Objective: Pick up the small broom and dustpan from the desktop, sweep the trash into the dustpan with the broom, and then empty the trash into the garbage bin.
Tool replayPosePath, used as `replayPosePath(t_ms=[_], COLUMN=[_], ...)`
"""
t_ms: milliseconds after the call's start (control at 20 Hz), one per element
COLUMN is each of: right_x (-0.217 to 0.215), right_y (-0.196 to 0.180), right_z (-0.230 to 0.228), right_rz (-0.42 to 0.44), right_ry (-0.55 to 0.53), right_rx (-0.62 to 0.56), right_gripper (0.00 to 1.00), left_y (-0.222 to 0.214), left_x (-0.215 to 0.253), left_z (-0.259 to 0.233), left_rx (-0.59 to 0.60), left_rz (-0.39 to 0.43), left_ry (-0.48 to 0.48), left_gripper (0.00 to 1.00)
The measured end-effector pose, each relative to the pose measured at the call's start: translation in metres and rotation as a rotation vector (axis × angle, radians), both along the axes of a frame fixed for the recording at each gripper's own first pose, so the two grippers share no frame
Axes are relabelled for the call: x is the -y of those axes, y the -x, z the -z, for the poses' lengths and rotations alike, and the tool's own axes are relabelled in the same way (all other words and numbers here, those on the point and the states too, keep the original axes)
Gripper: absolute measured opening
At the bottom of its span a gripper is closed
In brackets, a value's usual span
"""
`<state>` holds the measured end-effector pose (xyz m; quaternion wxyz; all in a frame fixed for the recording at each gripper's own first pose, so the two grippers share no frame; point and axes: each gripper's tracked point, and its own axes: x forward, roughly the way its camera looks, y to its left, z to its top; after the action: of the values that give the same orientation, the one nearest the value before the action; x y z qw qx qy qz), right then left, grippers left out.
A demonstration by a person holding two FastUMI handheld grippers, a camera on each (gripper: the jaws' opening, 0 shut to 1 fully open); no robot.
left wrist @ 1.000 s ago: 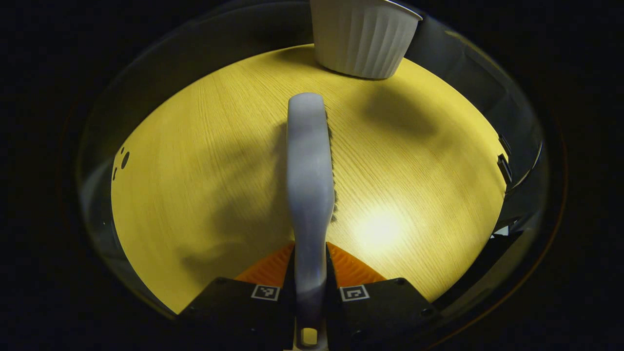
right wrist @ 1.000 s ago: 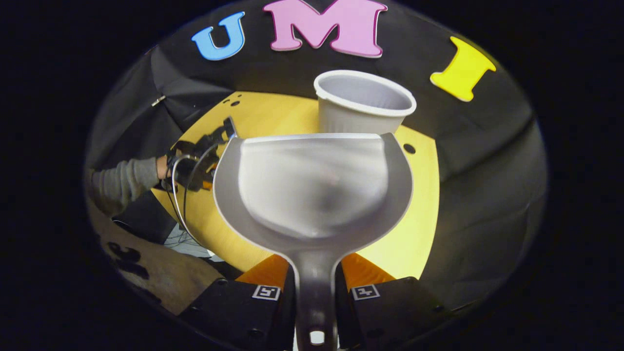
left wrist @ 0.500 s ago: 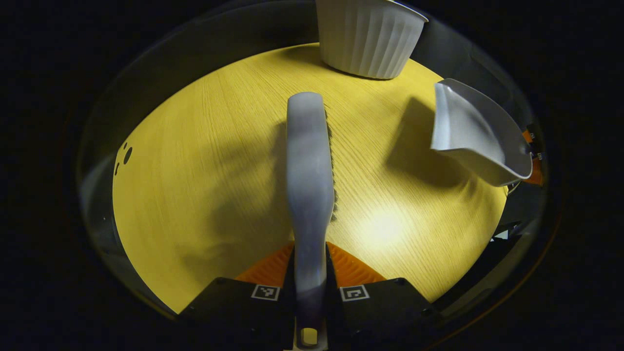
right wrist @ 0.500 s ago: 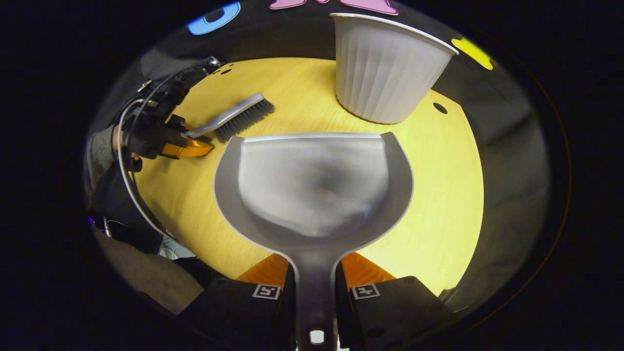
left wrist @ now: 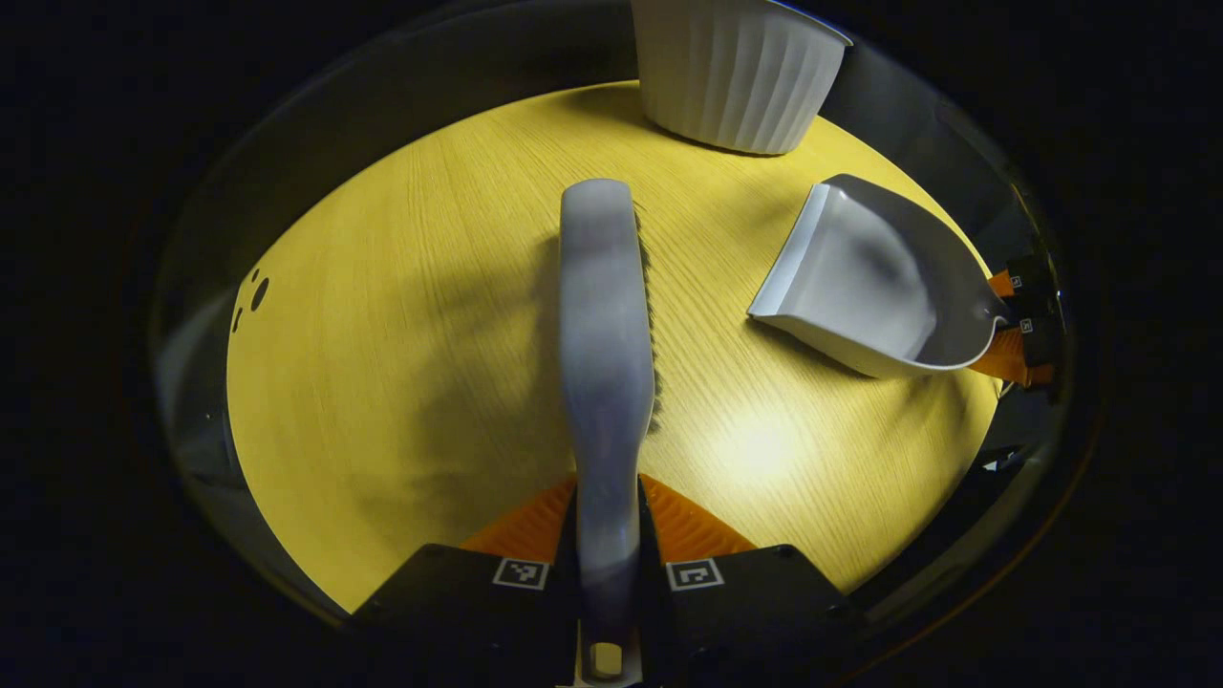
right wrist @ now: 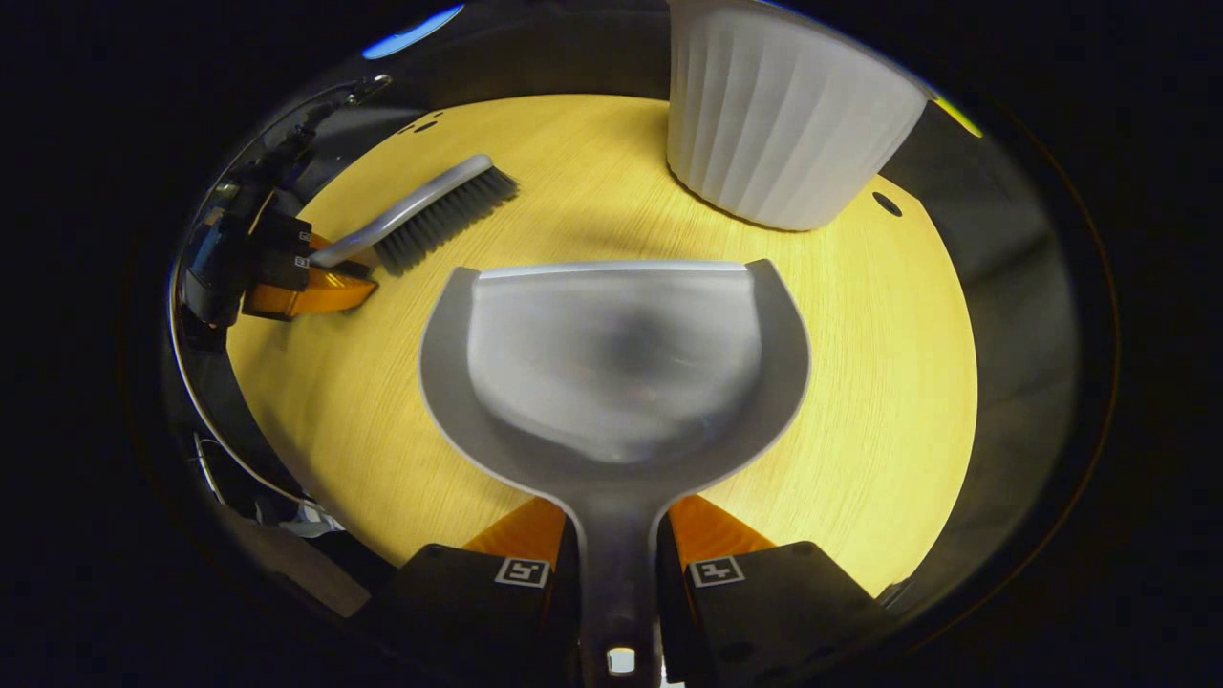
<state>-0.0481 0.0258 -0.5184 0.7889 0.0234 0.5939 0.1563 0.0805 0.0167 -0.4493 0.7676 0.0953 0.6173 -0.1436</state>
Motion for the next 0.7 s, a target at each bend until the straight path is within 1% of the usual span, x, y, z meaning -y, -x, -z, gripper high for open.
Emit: replayPosePath(t_ms=[50,100,150,400,500,550,600,650,700], right_x=[-0.001,-0.001,-0.001,-0.007,-0.007,-0.006,-0.007,-0.006,-0.004], right_y=[-0.002,-0.002,-0.003,0.004,0.003,0.0,0.001,0.004,0.006], right_z=[0.001,0.002,0.002,0.001,-0.002,-0.004,-0.007,-0.009,-0.011], right_rz=[0.008,0.013,0.018,0.023,0.017,0.018,0.02,0.025,0.029], right_ry=[-0.005,-0.006,-0.008,-0.043,-0.048,-0.054,-0.069,-0.072,-0.065], right_rx=[0.006,0.005,0.004,-0.02,0.001,0.02,0.027,0.025,0.022], right_gripper=[0.38,0.38,0.39,0.4,0.4,0.4,0.4,0.49,0.47], left_y=[0.0,-0.001,-0.003,0.001,0.002,0.003,0.003,0.003,0.002], left_x=[0.0,-0.001,-0.001,-0.003,-0.003,-0.003,-0.004,-0.003,-0.004], left_z=[0.0,0.0,-0.001,0.001,-0.001,-0.001,-0.004,-0.006,-0.006], left_rx=[0.0,0.002,0.004,-0.001,-0.006,-0.004,0.005,0.015,0.023], left_rz=[-0.002,-0.003,-0.002,0.017,0.02,0.021,0.025,0.029,0.032], left_ry=[-0.004,-0.009,-0.015,-0.04,-0.042,-0.044,-0.047,-0.045,-0.054], left_gripper=[0.34,0.31,0.3,0.32,0.33,0.36,0.37,0.49,0.6])
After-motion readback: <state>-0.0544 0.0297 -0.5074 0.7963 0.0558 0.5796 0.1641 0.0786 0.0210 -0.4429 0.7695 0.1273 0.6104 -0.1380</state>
